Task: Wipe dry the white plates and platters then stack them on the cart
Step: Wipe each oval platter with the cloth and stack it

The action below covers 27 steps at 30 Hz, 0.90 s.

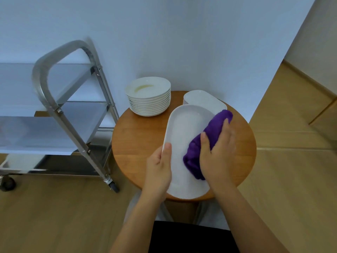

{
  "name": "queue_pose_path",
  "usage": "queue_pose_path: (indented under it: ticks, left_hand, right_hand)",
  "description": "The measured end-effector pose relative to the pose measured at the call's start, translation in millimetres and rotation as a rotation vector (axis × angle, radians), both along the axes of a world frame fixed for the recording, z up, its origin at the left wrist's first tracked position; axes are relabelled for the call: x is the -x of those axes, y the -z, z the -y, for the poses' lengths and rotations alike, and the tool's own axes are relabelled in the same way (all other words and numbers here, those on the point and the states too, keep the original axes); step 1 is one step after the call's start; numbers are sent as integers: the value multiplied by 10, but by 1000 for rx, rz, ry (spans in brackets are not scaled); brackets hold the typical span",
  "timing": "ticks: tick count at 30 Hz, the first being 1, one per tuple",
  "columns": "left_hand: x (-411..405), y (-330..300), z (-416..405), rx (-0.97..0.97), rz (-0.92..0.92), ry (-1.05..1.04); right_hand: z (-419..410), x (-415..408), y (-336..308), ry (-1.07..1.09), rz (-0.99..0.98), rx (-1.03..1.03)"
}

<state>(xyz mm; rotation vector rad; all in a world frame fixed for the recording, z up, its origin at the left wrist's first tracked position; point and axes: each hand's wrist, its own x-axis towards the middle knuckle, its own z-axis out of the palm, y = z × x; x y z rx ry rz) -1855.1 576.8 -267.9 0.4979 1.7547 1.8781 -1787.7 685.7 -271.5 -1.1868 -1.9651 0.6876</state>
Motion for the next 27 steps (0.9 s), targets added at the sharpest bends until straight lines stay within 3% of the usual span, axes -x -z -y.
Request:
queue_pose_path:
  ticks: [3,5,9,16,19,21,24,26,27]
  left_hand:
    - [-43,2,-54,24,-61,9]
    - [-59,14,-61,53,-85,-12]
    - [-1,33,-32,40,-32,-56]
    - [151,-27,-25,-23,195,-132]
    - [242,-75,-20,-52,317,-182]
    - [244,-81,-44,-48,372,-181]
    - [186,-70,-87,-64,434,-132]
    - [194,-103,-66,-105,477,-45]
    - [209,-131,-43,-130,487,4]
  right_hand:
    - [-15,180,5,-10,423,-204]
    - [10,275,29,-197,493,-225]
    - [251,292,94,-600,267,-270]
    - [472,43,233,-812,204,-50]
    - [449,-156,308,-907,267,-113]
    - [322,-248,284,-897,380,-255]
    - [240,-297,208,-751,317,-457]
    - [232,-331,187,-696,168,-439]
    - [210,-344,134,-681,49,-320]
